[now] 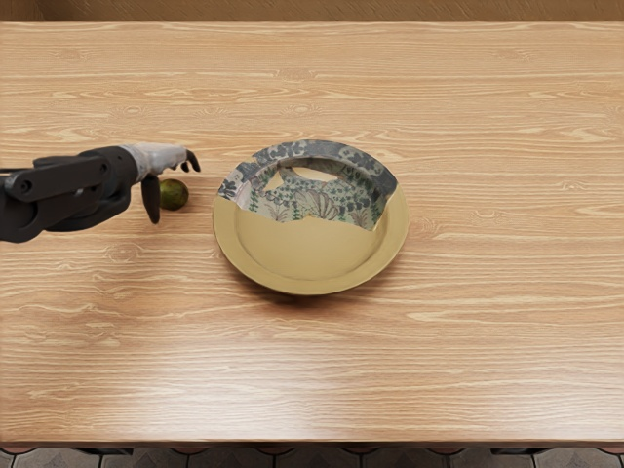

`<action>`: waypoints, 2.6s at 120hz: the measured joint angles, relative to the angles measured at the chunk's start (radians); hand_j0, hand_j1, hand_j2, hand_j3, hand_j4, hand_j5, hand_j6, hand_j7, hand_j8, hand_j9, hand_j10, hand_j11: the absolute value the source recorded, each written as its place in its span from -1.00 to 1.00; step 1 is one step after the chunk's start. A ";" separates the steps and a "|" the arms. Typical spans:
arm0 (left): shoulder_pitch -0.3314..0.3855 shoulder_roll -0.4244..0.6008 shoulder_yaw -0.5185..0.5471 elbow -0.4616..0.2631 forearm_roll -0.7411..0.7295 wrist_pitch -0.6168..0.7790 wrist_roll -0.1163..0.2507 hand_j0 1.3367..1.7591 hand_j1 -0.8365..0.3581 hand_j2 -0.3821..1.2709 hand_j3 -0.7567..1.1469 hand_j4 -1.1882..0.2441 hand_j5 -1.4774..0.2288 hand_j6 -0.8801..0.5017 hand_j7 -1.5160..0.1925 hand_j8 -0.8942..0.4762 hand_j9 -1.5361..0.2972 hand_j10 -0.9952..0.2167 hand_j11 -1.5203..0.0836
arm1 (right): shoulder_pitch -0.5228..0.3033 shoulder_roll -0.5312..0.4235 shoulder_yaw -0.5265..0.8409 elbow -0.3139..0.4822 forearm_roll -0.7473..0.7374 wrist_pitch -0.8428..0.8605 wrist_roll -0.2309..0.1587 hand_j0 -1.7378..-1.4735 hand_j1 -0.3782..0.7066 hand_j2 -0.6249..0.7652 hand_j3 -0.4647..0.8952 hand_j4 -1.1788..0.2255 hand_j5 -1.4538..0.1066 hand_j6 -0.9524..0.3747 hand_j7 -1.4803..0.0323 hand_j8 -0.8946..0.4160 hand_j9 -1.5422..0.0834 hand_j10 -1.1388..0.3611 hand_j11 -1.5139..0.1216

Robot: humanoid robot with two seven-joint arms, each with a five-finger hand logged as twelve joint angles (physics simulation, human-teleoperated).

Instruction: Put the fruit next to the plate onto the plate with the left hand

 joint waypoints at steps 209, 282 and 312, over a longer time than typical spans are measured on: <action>0.048 -0.008 0.000 0.018 0.000 0.113 -0.008 0.52 0.11 -0.43 -0.21 0.05 0.07 -0.36 0.11 -0.33 0.06 -0.08 0.19 | 0.000 0.000 0.000 0.000 0.000 0.000 0.000 -0.40 -0.89 -0.11 -0.32 0.64 0.82 0.40 0.92 0.33 0.86 0.49 0.81; 0.082 -0.011 0.001 0.008 0.002 0.209 -0.009 0.53 0.12 -0.40 -0.21 0.05 0.06 -0.36 0.11 -0.34 0.06 -0.08 0.19 | 0.000 0.000 0.000 0.000 0.000 0.000 0.000 -0.40 -0.89 -0.11 -0.32 0.64 0.82 0.40 0.92 0.33 0.86 0.49 0.81; 0.091 -0.009 0.008 -0.014 0.008 0.245 -0.006 0.62 0.08 -0.56 0.08 0.03 0.06 -0.38 0.11 -0.36 0.07 -0.12 0.21 | 0.000 0.000 0.000 0.000 0.000 0.000 0.000 -0.40 -0.89 -0.11 -0.32 0.64 0.82 0.40 0.92 0.33 0.86 0.49 0.81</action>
